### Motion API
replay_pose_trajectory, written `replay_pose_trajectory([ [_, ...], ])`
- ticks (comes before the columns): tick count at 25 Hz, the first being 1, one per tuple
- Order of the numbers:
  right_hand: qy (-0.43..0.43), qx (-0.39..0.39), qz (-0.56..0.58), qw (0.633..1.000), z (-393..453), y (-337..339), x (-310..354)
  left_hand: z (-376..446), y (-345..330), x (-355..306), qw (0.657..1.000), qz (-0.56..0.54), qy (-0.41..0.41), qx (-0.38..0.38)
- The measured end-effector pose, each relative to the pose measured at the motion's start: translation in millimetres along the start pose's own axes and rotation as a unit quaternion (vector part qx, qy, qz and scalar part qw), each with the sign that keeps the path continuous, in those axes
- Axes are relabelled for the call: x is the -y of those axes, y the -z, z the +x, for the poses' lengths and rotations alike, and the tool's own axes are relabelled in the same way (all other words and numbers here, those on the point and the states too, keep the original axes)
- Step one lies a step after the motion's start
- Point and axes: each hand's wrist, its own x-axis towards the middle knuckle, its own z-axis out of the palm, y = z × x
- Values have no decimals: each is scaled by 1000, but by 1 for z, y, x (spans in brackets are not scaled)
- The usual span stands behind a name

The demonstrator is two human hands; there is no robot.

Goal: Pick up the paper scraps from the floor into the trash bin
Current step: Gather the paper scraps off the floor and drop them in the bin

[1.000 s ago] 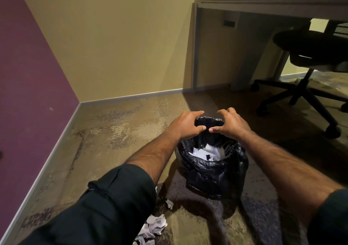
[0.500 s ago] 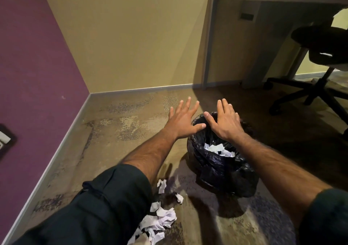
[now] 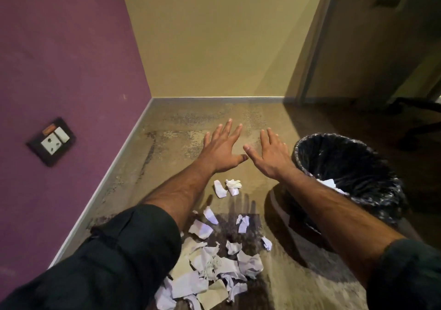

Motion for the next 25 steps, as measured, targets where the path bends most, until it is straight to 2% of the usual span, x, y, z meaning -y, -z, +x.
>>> replay_pose_trajectory([
  [5, 0, 33, -7, 999, -7, -67, 11, -32, -30, 74, 998, 18, 48, 21],
  [12, 8, 100, -18, 995, -43, -138, -3, -86, -99, 149, 990, 26, 97, 97],
  [21, -24, 254, -48, 966, -77, -173, -24, -100, -156, 197, 957, -35, 193, 215],
  [25, -25, 281, -47, 958, -87, -177, -28, -118, -162, 196, 966, -22, 166, 198],
])
